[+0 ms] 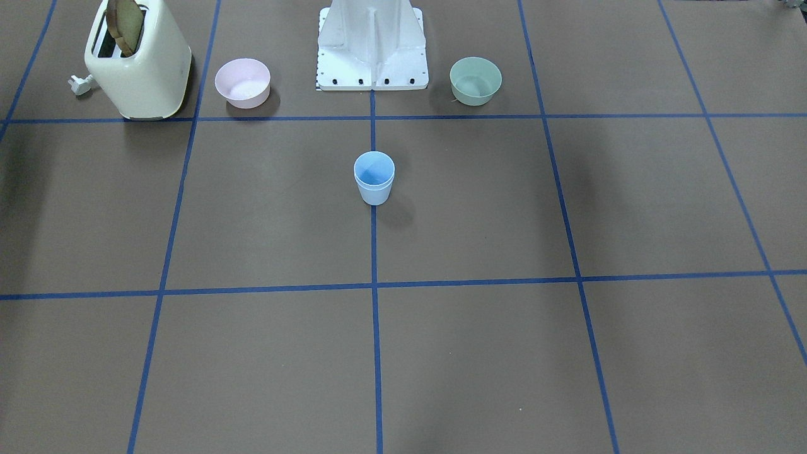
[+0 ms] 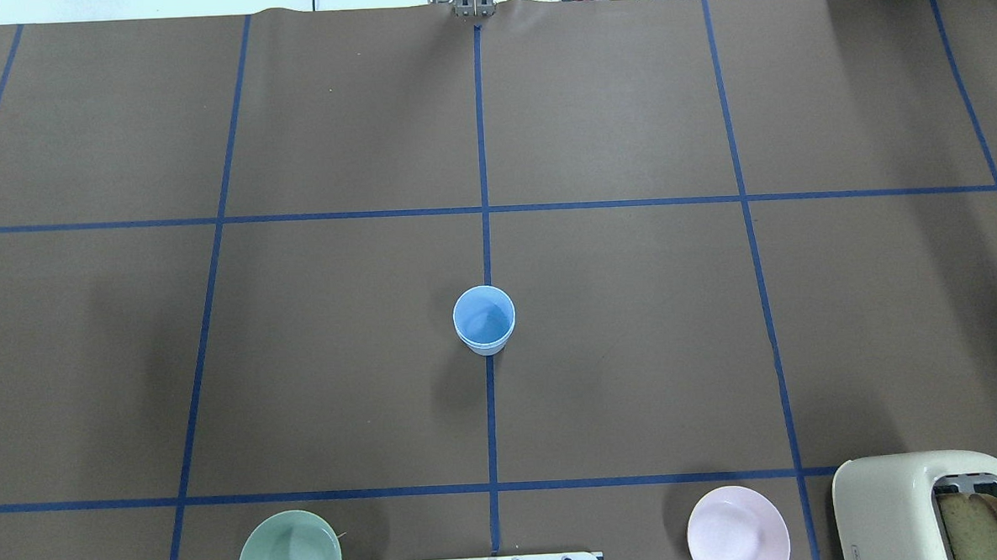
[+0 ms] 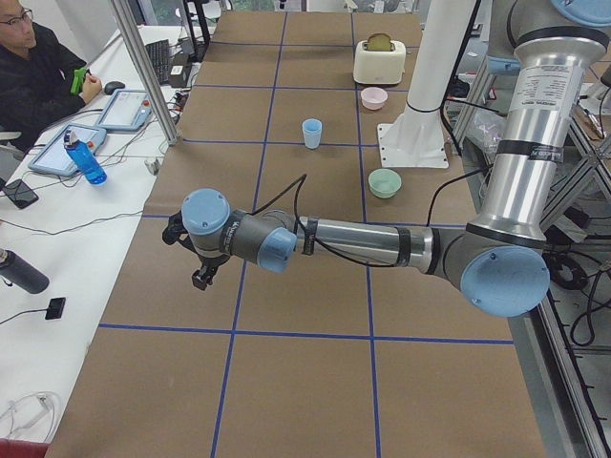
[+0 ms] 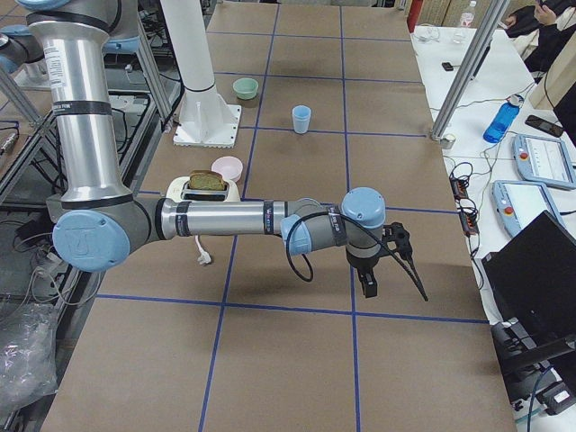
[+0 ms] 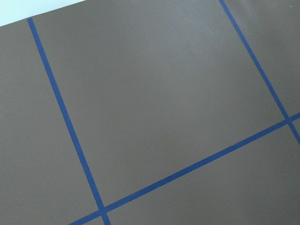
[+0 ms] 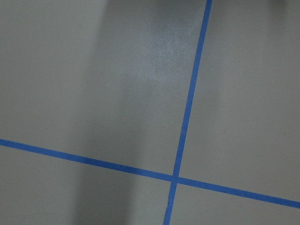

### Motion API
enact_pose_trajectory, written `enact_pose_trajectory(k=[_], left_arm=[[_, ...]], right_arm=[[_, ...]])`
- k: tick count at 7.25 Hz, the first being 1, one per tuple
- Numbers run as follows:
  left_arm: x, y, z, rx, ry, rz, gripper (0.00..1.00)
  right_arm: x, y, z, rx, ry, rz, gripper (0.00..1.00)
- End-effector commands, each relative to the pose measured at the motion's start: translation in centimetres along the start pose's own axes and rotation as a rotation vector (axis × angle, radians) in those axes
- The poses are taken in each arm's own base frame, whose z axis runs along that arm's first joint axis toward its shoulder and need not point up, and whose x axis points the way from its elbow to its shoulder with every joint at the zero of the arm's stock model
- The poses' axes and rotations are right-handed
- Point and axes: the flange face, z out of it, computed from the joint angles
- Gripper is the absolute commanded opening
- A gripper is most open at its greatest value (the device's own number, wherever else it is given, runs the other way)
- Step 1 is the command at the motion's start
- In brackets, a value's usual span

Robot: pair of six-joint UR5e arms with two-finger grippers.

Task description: Stack blue cups with both arms

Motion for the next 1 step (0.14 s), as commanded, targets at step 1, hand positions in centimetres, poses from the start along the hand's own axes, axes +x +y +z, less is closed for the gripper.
enact_pose_trajectory(k=[1], left_arm=[[0.08, -0.10, 0.02, 0.000, 0.000, 0.002, 0.97]], right_arm=[[0.08, 0.02, 0.11, 0.000, -0.001, 0.000, 1.00]])
